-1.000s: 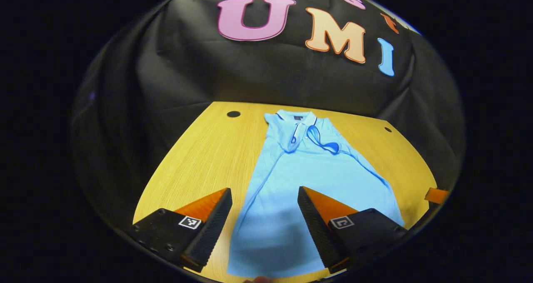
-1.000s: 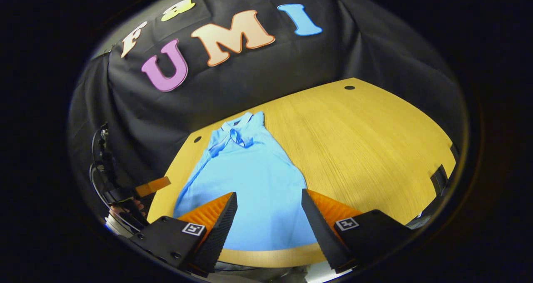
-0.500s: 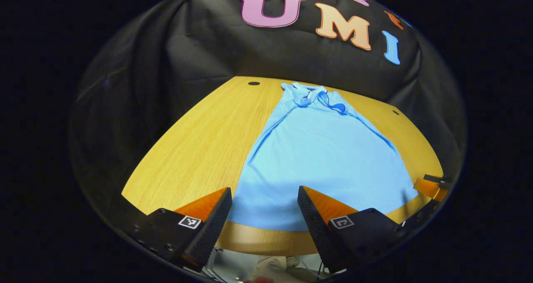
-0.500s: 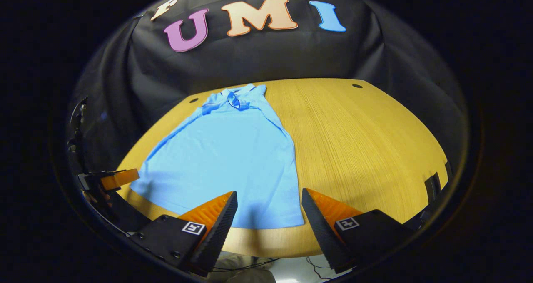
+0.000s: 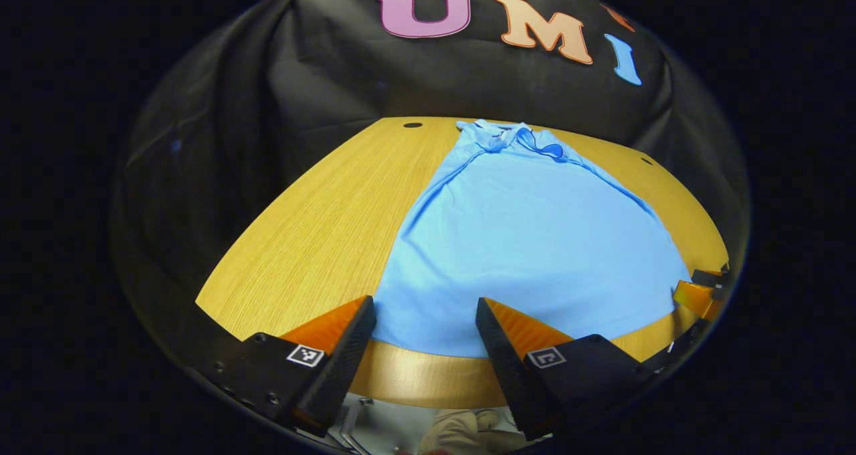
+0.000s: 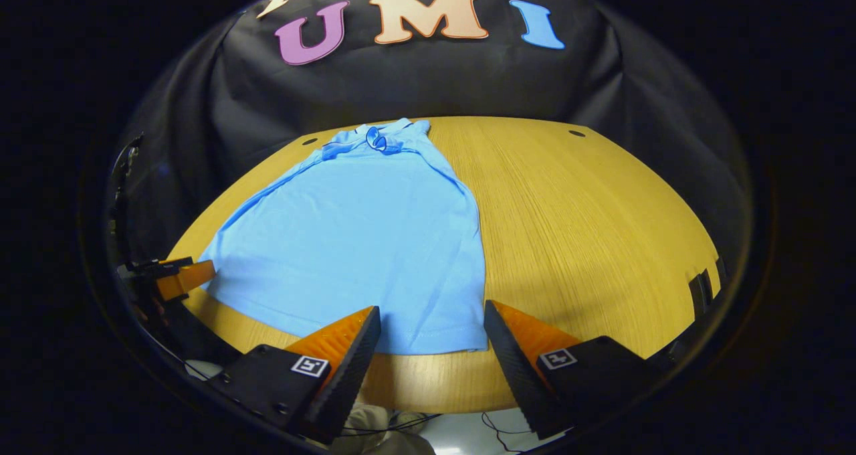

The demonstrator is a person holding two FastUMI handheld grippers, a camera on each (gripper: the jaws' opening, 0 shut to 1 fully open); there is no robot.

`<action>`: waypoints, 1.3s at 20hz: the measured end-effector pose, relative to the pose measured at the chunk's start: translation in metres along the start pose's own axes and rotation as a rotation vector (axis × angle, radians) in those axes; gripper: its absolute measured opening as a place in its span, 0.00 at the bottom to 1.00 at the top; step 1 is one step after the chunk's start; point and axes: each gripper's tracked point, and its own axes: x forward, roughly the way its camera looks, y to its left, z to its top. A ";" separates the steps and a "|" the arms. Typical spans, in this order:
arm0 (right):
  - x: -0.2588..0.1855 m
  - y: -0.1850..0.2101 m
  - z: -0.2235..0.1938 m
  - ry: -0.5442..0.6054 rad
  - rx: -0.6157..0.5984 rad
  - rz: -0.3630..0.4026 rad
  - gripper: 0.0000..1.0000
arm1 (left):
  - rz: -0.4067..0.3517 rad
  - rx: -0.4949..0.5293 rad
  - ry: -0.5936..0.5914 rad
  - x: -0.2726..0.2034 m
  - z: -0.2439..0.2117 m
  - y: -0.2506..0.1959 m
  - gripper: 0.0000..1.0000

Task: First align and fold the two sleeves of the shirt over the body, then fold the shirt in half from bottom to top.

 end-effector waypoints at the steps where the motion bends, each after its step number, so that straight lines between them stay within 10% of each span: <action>1: 0.001 0.002 -0.001 -0.004 0.003 -0.001 0.98 | 0.004 -0.013 0.006 0.000 -0.001 -0.001 0.94; 7: 0.001 0.010 -0.003 -0.037 0.041 0.020 0.75 | -0.009 0.007 -0.017 -0.001 -0.001 -0.026 0.46; 10: 0.000 0.020 -0.007 -0.023 0.085 0.063 0.28 | -0.012 0.047 -0.015 -0.007 -0.004 -0.035 0.01; 13: 0.000 0.020 -0.006 -0.022 0.111 0.079 0.11 | -0.065 0.027 -0.033 -0.011 -0.005 -0.045 0.00; 26: -0.013 0.030 0.013 0.023 0.102 0.120 0.02 | -0.096 -0.063 -0.024 -0.022 0.026 -0.056 0.00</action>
